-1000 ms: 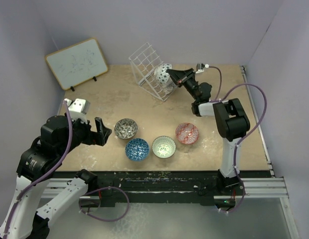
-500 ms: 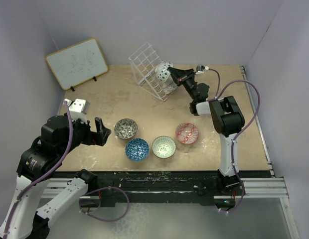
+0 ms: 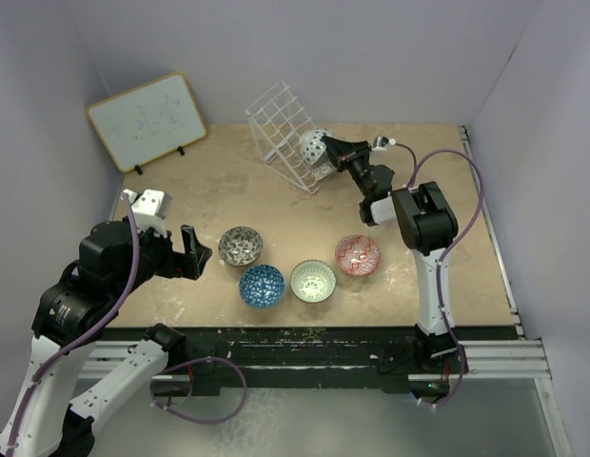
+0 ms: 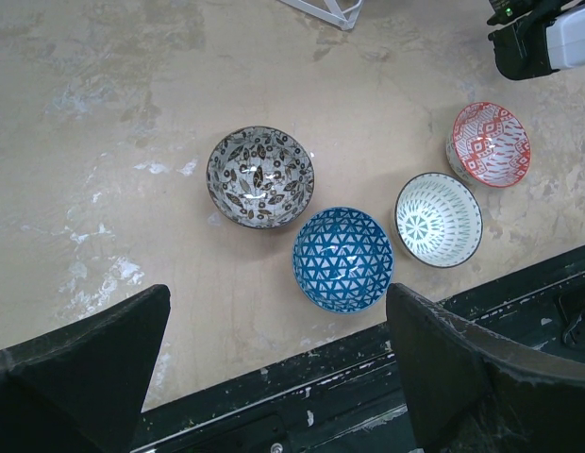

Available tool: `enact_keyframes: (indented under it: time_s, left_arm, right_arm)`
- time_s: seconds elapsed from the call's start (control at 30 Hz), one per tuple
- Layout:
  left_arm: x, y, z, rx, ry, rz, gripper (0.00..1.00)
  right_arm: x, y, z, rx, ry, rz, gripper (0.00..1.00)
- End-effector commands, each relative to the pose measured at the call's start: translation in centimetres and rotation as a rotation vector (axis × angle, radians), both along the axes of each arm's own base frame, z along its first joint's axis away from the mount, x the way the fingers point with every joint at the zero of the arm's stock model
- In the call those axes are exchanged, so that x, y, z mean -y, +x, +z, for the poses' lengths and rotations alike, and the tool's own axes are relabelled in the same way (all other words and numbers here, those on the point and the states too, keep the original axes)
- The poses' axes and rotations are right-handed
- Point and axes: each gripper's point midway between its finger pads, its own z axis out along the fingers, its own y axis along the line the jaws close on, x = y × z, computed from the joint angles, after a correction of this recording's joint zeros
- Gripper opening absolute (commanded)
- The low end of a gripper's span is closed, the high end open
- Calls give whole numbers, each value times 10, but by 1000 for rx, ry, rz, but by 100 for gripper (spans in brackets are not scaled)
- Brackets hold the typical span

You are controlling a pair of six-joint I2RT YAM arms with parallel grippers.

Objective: Load the bowls into the dish rack

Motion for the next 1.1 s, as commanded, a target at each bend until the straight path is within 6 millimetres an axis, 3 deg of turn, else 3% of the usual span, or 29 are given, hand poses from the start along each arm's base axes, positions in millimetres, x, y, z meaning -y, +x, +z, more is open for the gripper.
enact_keyframes:
  time_s: [0.0, 0.37, 0.63, 1.07]
  left_arm:
    - [0, 5, 7, 20, -19, 20, 99]
    - [2, 5, 7, 17, -22, 12, 99]
    - [2, 4, 10, 20, -29, 13, 99]
    - [2, 2, 16, 28, -48, 18, 99]
  right_arm:
    - [16, -44, 107, 424, 162, -9, 0]
    - [13, -33, 66, 326, 168, -5, 1]
    - [12, -35, 68, 311, 175, 13, 29]
    - [12, -31, 50, 185, 141, 6, 49]
